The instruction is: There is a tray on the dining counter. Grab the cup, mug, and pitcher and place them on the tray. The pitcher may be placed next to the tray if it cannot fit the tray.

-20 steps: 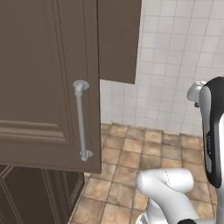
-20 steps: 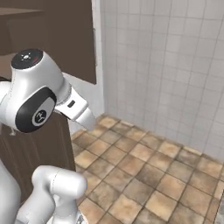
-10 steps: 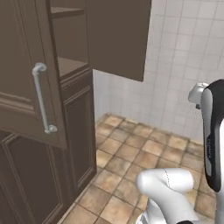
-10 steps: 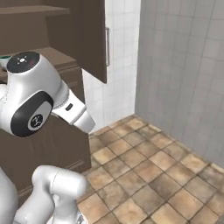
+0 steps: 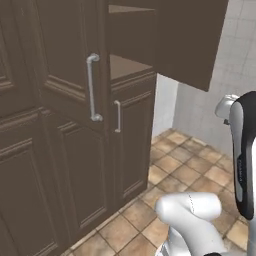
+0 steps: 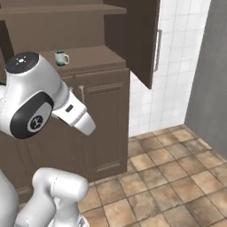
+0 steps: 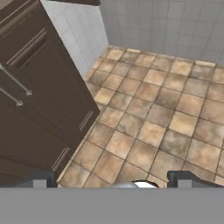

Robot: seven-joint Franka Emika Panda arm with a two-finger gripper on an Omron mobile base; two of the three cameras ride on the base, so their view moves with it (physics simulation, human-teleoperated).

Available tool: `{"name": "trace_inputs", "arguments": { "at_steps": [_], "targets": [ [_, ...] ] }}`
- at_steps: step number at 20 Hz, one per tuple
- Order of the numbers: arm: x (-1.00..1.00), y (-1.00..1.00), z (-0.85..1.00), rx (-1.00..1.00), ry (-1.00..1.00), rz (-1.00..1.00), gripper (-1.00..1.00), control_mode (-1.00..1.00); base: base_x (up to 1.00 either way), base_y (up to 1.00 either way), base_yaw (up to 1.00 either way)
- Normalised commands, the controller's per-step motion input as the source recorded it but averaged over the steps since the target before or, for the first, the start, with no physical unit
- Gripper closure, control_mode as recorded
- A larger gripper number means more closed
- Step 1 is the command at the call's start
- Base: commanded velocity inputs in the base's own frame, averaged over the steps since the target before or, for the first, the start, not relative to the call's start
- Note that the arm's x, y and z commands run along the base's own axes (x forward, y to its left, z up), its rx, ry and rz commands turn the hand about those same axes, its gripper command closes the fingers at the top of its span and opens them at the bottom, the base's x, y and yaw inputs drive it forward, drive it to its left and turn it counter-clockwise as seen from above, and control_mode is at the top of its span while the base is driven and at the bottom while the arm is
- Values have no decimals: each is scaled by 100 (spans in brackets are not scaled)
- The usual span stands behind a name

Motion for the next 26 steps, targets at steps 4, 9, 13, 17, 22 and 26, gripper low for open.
{"name": "trace_inputs", "arguments": {
  "at_steps": [4,9,13,17,22,26],
  "targets": [
    [0,0,0,0,0,0,-100,100,53,-41,55],
    [0,0,0,0,0,0,-100,100,71,-62,57],
    [0,0,0,0,0,0,-100,100,72,-81,39],
    [0,0,0,0,0,0,-100,100,97,-47,21],
    [0,0,0,0,0,0,-100,100,90,-58,14],
    [0,0,0,0,0,0,-100,100,94,-68,9]
  ]
}}
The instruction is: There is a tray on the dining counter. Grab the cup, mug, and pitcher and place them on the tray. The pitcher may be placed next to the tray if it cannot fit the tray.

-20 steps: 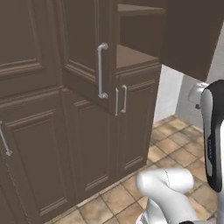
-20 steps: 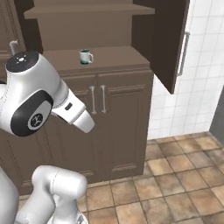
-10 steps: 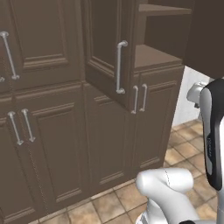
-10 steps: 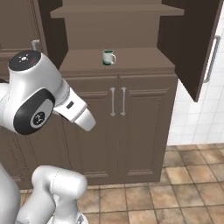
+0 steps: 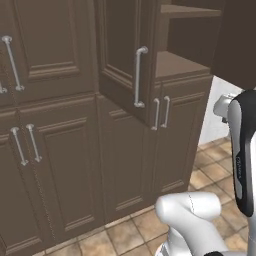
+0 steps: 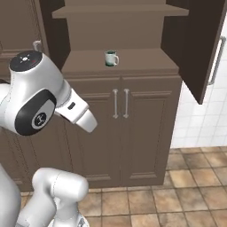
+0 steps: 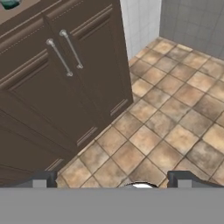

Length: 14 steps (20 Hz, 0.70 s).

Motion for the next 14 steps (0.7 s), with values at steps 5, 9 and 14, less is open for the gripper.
{"name": "trace_inputs", "arguments": {
  "at_steps": [5,9,14],
  "targets": [
    [0,0,0,0,0,0,-100,100,100,-60,0],
    [0,0,0,0,0,0,-100,100,100,-50,0],
    [0,0,0,0,0,0,-100,100,100,-78,4]
  ]
}}
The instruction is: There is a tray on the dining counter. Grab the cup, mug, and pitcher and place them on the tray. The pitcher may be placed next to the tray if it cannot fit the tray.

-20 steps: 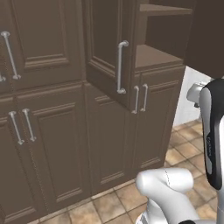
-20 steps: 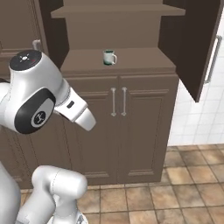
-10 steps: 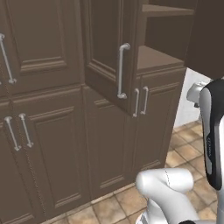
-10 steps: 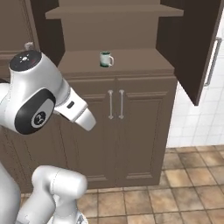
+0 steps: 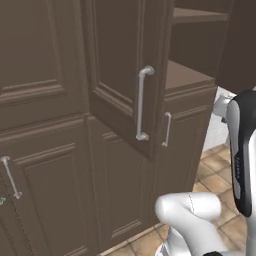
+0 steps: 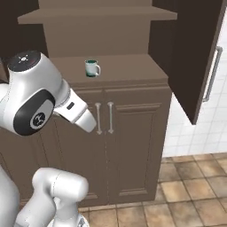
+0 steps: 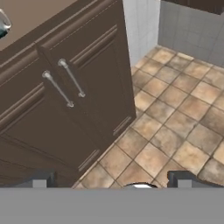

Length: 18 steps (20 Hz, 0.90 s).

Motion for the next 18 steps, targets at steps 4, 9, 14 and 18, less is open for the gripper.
{"name": "trace_inputs", "arguments": {
  "at_steps": [4,9,14,18],
  "targets": [
    [0,0,0,0,0,0,-100,100,96,-64,11],
    [0,0,0,0,0,0,-100,100,76,-65,42],
    [0,0,0,0,0,0,-100,100,43,15,41],
    [0,0,0,0,0,0,-100,100,2,66,30]
  ]
}}
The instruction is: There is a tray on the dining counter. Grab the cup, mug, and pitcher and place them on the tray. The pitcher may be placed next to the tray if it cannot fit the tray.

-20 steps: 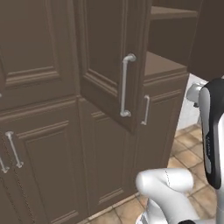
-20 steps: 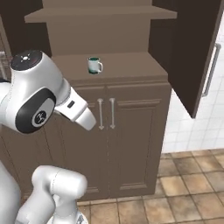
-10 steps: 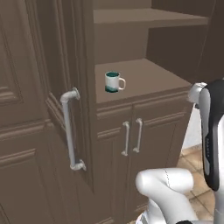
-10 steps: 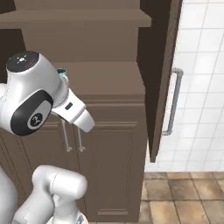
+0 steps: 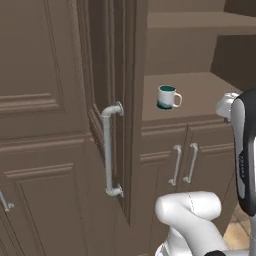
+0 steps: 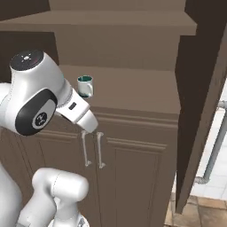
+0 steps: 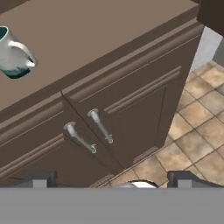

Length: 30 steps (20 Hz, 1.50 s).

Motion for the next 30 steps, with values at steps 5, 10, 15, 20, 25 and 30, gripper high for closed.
{"name": "trace_inputs", "arguments": {
  "at_steps": [5,10,15,20,25,30],
  "targets": [
    [0,0,0,0,0,0,-100,100,6,3,40],
    [0,0,0,0,0,0,-100,100,28,-51,44],
    [0,0,0,0,0,0,-100,100,61,-42,38],
    [0,0,0,0,0,0,-100,100,44,-18,33],
    [0,0,0,0,0,0,-100,100,50,-6,23],
    [0,0,0,0,0,0,-100,100,39,-12,13]
  ]
}}
